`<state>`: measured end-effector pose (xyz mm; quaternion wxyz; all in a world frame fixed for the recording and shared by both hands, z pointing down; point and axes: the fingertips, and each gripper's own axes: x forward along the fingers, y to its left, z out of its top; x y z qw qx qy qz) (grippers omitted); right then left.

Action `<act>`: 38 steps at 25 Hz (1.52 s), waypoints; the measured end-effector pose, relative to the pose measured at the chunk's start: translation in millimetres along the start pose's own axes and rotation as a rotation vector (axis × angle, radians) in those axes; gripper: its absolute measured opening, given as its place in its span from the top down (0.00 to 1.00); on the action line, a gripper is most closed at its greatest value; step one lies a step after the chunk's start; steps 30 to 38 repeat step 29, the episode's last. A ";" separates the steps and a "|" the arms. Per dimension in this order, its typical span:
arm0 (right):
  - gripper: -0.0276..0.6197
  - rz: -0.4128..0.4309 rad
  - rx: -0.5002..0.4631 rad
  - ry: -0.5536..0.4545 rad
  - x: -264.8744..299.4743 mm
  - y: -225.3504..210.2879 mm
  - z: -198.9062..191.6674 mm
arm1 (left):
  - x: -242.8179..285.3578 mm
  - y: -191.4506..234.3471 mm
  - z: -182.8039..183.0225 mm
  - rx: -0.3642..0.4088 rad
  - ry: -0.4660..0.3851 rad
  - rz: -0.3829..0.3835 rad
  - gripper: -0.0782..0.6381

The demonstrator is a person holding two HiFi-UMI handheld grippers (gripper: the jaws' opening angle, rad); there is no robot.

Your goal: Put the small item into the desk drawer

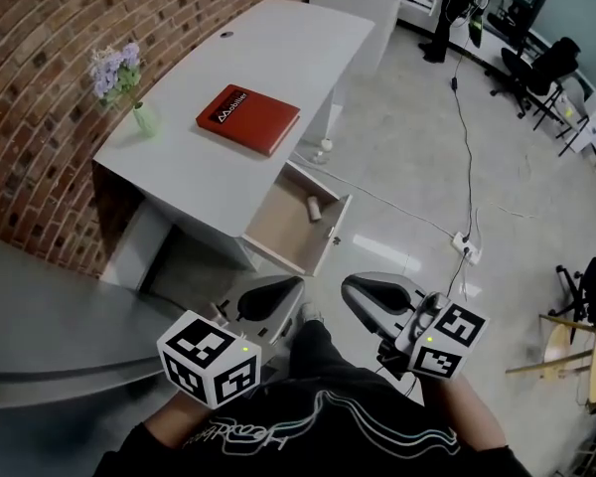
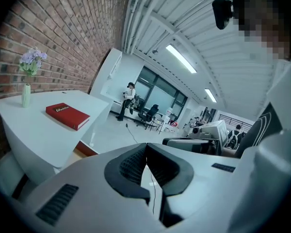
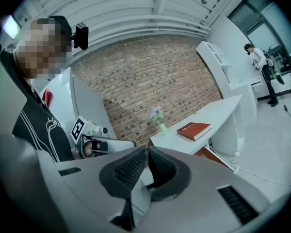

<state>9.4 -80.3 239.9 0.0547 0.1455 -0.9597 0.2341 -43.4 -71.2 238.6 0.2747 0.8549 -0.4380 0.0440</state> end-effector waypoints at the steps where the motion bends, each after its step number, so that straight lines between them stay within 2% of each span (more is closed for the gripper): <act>1: 0.87 -0.001 -0.005 0.000 -0.7 3.2 -1.0 | -1.4 -3.0 -1.0 0.004 0.000 -0.006 0.86; 8: 0.88 -0.005 -0.051 -0.002 -0.5 17.2 -1.1 | -9.4 -12.2 -3.5 0.014 -0.009 -0.016 0.86; 38: 0.88 -0.023 -0.033 0.028 9.0 -1.8 -8.2 | 1.9 0.2 -5.5 -0.004 0.001 -0.010 0.86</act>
